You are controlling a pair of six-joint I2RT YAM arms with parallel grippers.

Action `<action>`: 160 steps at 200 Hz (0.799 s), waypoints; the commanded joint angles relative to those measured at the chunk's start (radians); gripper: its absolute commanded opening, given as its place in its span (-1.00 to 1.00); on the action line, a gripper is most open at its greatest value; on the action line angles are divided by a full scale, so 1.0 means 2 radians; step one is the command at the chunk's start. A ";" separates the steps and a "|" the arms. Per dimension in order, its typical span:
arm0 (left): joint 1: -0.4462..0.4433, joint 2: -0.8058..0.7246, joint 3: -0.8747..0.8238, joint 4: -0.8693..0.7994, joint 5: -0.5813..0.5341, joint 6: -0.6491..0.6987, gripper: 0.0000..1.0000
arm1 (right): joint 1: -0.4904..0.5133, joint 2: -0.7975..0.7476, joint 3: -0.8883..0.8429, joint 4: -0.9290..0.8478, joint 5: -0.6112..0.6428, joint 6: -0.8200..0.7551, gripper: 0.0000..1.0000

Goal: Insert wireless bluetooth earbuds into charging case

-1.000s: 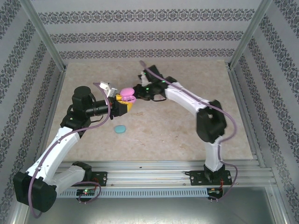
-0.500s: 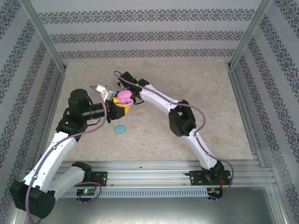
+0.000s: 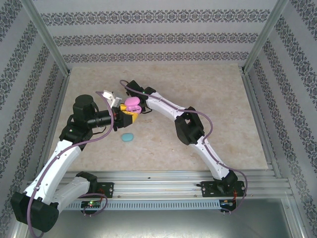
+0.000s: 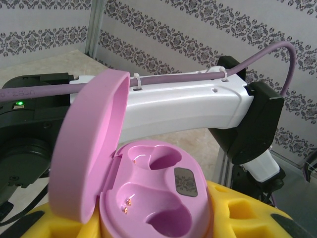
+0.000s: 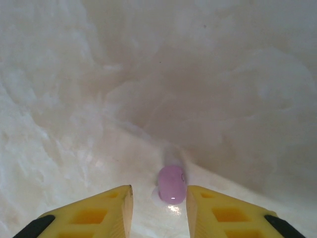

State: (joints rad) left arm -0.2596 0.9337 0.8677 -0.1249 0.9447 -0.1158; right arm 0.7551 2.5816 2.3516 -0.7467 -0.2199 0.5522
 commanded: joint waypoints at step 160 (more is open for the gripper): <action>0.006 -0.016 0.006 -0.025 0.004 0.018 -0.75 | 0.006 -0.003 -0.023 -0.035 0.013 -0.051 -0.61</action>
State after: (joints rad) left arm -0.2596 0.9230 0.8677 -0.1585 0.9443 -0.1078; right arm 0.7593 2.6289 2.3745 -0.7650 -0.1886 0.4728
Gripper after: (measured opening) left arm 0.370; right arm 0.206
